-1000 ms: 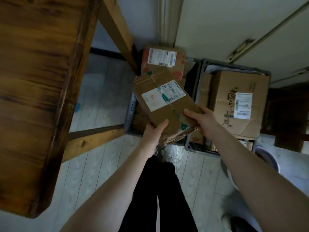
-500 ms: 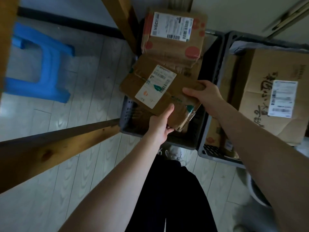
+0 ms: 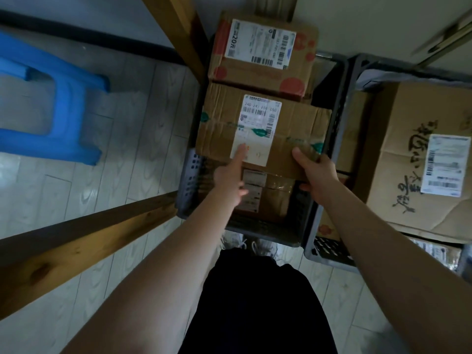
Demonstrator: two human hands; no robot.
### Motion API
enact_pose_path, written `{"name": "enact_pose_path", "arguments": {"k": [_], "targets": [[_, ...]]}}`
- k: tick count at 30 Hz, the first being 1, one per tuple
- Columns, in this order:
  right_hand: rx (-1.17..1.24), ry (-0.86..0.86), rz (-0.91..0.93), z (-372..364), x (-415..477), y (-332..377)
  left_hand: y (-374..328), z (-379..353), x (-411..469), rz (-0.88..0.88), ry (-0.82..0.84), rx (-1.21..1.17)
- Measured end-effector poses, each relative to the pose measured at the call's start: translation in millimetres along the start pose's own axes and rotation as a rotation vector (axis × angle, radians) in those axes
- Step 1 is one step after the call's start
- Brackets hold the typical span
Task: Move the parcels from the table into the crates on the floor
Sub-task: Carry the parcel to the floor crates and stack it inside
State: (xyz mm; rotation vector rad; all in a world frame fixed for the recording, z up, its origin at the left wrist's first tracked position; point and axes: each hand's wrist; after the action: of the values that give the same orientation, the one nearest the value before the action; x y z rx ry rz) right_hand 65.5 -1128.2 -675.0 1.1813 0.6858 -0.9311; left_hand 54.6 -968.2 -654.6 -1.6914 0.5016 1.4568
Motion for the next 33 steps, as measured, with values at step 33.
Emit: {"name": "enact_pose_path", "arguments": {"k": [33], "targets": [[0.018,0.01,-0.021,-15.9,11.5,14.5,-96.0,15.9,48.5,-0.436,-0.026,0.499]]}}
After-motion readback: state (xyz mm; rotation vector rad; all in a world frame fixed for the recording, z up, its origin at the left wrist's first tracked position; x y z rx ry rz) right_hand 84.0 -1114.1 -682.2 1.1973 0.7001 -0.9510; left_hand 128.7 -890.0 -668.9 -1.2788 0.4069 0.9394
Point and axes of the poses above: each hand's wrist, its own x-axis towards the middle knuckle, its own z-axis out of the back of the hand, y = z × x, and after that the axes turned 12 degrees about -x, right-handed
